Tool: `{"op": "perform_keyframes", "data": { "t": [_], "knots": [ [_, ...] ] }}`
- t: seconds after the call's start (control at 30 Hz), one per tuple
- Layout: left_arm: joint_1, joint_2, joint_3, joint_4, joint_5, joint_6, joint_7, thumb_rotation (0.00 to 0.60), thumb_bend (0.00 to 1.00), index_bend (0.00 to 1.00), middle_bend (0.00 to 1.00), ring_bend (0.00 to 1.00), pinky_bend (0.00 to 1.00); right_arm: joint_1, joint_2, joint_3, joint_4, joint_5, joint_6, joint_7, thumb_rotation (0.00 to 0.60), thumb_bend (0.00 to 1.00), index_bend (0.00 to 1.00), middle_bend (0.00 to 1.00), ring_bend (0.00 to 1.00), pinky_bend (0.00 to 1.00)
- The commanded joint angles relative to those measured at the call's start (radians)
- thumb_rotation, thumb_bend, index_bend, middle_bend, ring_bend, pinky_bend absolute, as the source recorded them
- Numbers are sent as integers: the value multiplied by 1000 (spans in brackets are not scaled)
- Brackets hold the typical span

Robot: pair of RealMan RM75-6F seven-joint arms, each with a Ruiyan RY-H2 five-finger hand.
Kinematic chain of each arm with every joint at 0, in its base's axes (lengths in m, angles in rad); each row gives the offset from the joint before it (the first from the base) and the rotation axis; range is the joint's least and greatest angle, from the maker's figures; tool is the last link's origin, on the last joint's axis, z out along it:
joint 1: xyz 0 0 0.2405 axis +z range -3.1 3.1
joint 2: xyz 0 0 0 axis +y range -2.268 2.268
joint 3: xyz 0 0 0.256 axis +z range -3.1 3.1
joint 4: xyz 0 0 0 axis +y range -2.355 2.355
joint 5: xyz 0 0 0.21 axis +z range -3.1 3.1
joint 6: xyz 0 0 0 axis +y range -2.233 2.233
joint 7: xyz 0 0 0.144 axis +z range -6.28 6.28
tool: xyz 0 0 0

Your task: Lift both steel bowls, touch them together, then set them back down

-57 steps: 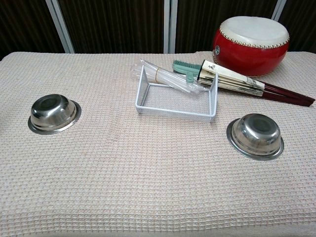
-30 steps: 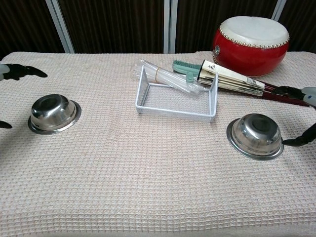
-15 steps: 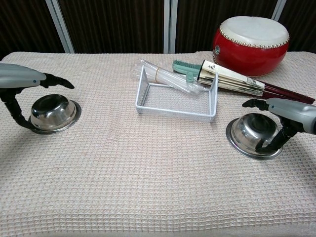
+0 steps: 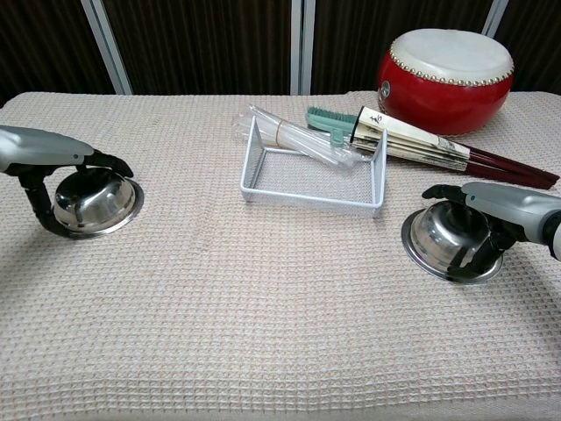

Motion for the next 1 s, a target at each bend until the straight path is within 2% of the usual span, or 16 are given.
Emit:
{"op": "perform_keyframes", "data": {
  "t": [0.03, 0.13, 0.3, 0.5, 0.6, 0.7, 0.83, 0.9, 1.0],
  "knots": [
    [-12, -7, 3, 17, 0, -9, -15, 600, 0, 129, 115, 76, 233, 1, -1, -1, 3, -6, 9, 9, 600, 101, 0, 42, 0, 0],
    [-17, -15, 9, 33, 6, -7, -24, 600, 0, 142, 141, 97, 261, 4, 1, -5, 4, -8, 14, 14, 600, 103, 0, 84, 0, 19],
    [-16, -41, 25, 62, 21, 12, -39, 600, 2, 151, 163, 137, 287, 15, 8, -2, 0, 33, 6, 15, 600, 135, 11, 153, 64, 145],
    [3, -64, 21, 83, 37, 92, -69, 600, 47, 267, 310, 288, 441, 19, 17, 3, -8, 27, 39, 19, 600, 194, 190, 275, 186, 231],
    [22, -50, 14, 62, 49, 161, -77, 600, 76, 333, 375, 351, 499, 8, 27, 6, -21, 7, 69, 39, 600, 209, 246, 313, 224, 265],
    [59, -14, -4, 4, 65, 281, -79, 600, 94, 373, 413, 388, 534, -18, 44, 13, -41, -43, 113, 88, 600, 214, 276, 336, 245, 288],
    [139, 20, -53, -87, 85, 527, -85, 600, 96, 387, 429, 412, 549, -74, 83, 36, -83, -176, 190, 235, 600, 221, 283, 341, 250, 294],
    [186, 10, -103, -138, 88, 684, -132, 600, 95, 388, 433, 421, 556, -108, 92, 54, -89, -278, 245, 357, 600, 224, 292, 348, 259, 302],
    [232, -14, -166, -253, 65, 814, -296, 600, 96, 392, 438, 433, 566, -139, 73, 77, -53, -453, 338, 554, 600, 230, 296, 351, 263, 308]
  ]
}}
